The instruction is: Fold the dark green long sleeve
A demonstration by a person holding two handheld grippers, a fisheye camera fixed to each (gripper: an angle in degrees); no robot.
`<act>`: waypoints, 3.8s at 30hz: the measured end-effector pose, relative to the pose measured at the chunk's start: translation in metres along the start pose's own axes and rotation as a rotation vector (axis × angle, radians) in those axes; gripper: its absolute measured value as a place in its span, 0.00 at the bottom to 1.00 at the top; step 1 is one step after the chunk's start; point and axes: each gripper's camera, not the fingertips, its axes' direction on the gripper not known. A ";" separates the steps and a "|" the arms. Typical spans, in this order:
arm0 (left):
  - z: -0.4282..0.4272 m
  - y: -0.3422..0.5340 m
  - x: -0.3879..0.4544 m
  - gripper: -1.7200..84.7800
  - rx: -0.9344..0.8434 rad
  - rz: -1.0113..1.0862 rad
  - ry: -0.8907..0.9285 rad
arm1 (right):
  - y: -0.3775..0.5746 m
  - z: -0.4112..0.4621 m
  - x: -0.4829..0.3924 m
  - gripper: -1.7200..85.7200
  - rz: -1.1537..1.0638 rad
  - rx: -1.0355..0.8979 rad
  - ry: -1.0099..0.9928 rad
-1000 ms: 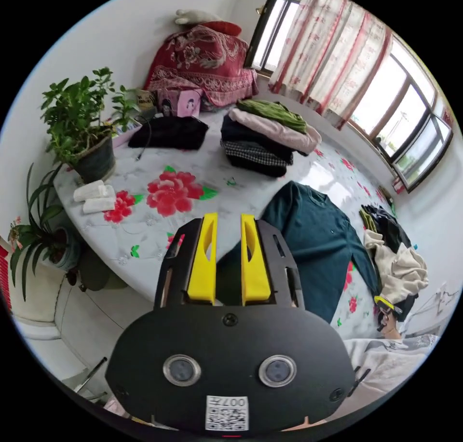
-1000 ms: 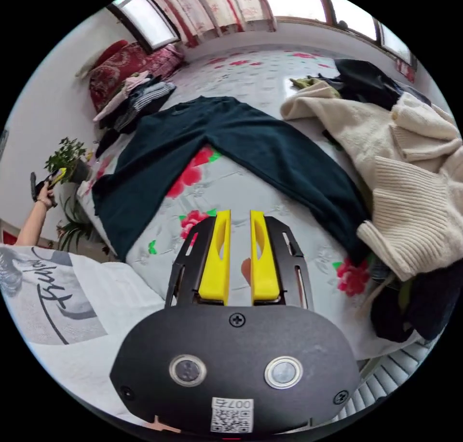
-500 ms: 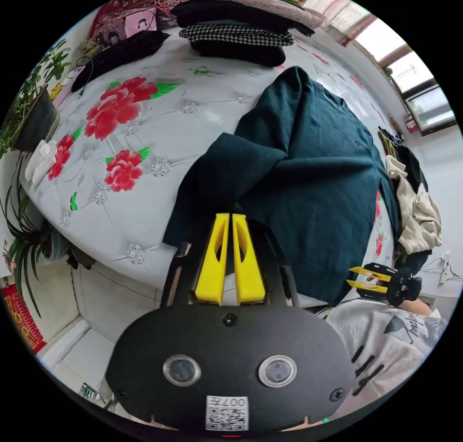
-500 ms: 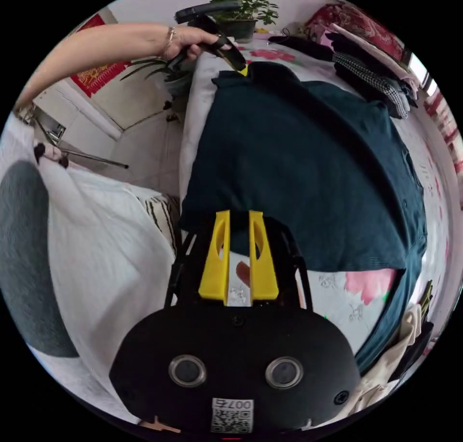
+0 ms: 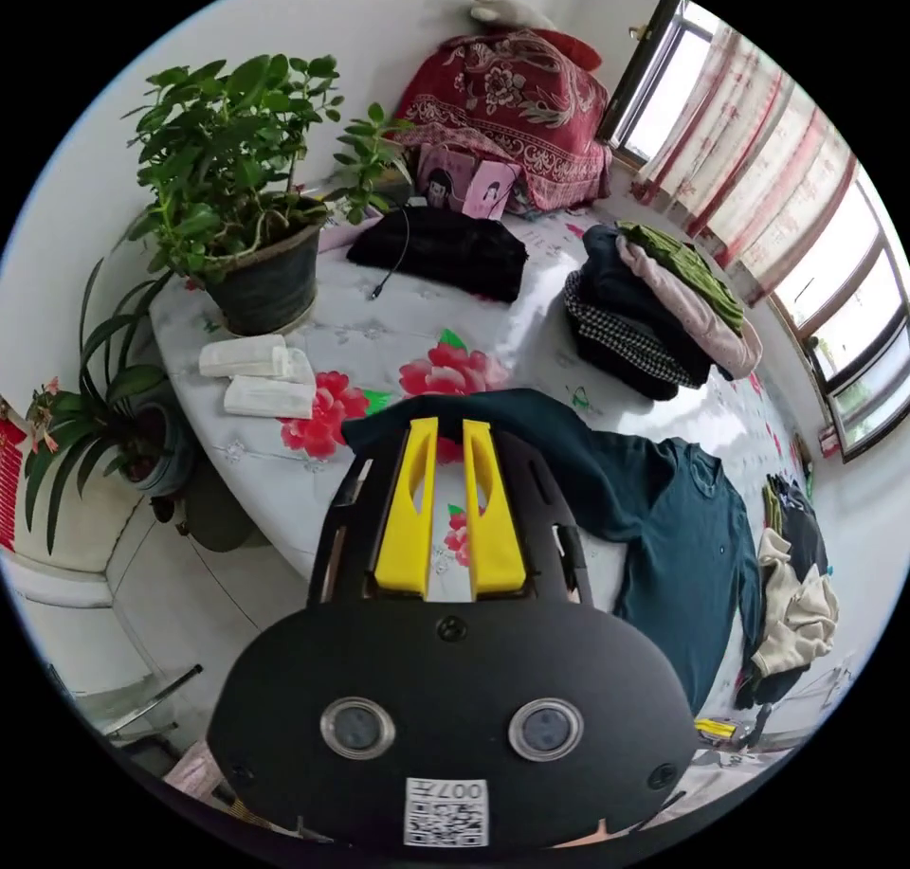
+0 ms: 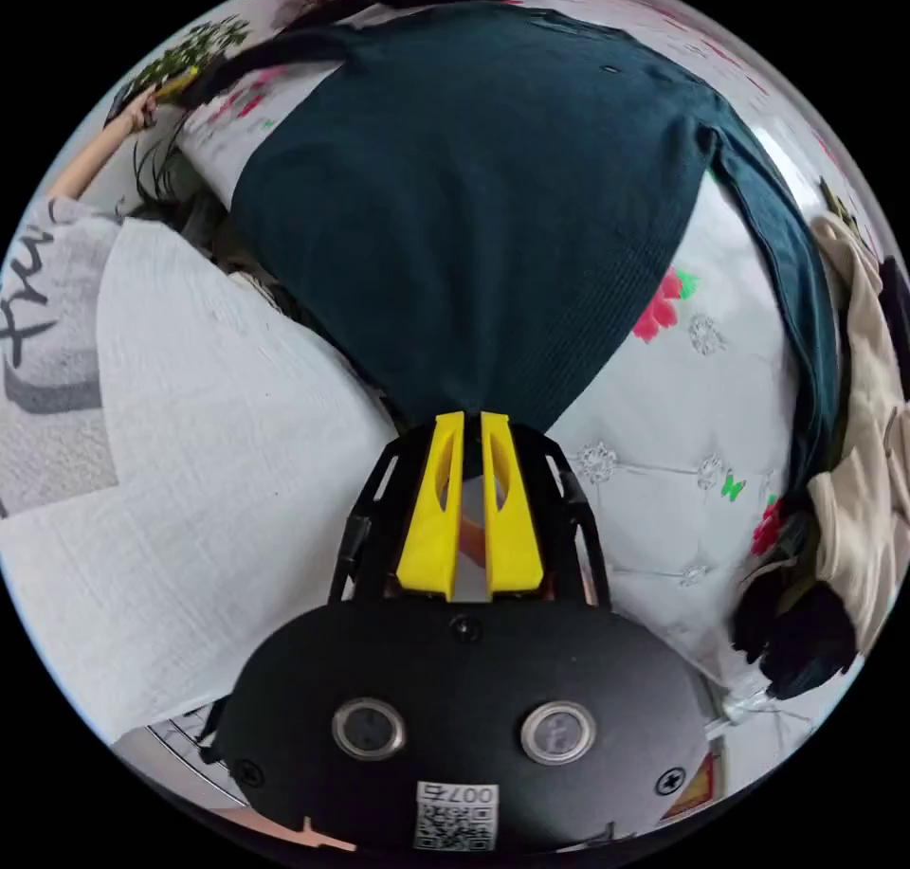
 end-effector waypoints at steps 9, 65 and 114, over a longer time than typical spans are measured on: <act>0.053 0.141 0.073 0.09 -0.192 0.317 0.258 | 0.029 -0.019 0.007 0.06 0.348 0.219 0.014; 0.080 -0.049 -0.114 0.01 0.210 -0.182 0.588 | -0.027 -0.091 0.034 0.02 0.284 0.413 -0.092; 0.153 0.266 0.247 0.01 -0.480 0.174 0.476 | 0.108 -0.193 0.242 0.02 0.560 1.286 -0.294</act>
